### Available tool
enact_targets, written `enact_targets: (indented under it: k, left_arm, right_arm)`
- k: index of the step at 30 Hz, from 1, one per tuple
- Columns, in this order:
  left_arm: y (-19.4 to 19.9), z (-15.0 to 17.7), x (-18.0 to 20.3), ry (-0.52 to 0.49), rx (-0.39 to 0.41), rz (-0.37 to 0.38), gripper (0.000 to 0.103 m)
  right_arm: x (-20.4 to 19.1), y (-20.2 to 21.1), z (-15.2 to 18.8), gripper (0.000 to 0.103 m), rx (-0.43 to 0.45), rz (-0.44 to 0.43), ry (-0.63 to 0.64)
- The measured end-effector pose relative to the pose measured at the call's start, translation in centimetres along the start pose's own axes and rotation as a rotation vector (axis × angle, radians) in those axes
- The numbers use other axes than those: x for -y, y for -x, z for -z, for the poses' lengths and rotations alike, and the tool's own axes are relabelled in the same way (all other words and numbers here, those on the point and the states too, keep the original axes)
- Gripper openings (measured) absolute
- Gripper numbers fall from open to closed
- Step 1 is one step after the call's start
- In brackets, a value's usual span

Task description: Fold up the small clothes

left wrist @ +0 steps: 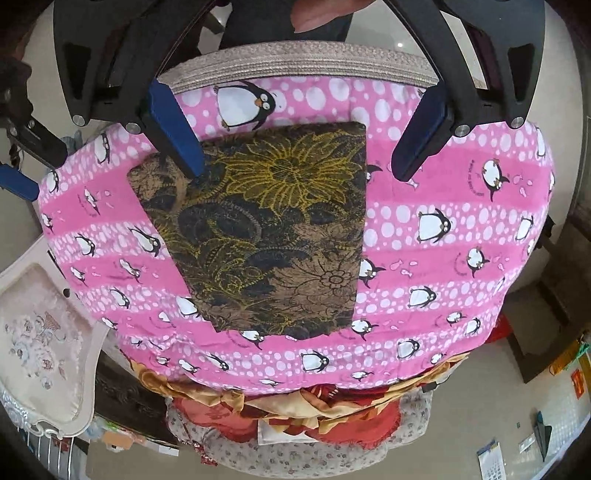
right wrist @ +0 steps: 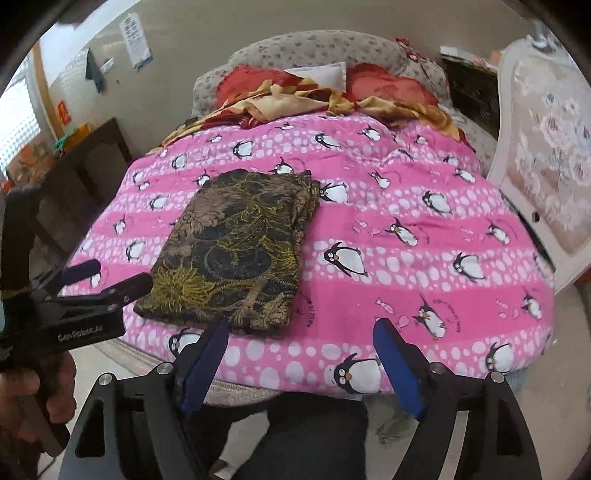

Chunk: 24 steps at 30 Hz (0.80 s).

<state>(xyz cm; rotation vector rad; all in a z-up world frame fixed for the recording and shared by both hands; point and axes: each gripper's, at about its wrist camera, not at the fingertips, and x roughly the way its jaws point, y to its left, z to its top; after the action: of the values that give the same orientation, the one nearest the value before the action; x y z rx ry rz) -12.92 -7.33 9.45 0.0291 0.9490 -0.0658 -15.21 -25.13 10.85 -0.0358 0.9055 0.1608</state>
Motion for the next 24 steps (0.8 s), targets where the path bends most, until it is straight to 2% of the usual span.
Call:
enact_targets:
  k: [4,10,24]
  left_arm:
    - [0.29,-0.03,0.06,-0.002,-0.003,0.009,0.102]
    - [0.85,-0.03,-0.14,0.005,0.011,0.002,0.102]
    - [0.12,0.08,-0.47,0.012,-0.014,0.005,0.102]
  right_arm:
    - [-0.38,0.78,0.10,0.080,0.017,0.026,0.033]
    - [-0.20,0.79,0.20,0.080,0.004,0.018,0.025]
    - [-0.50,0.92,0.13,0.080,0.004,0.010,0.020]
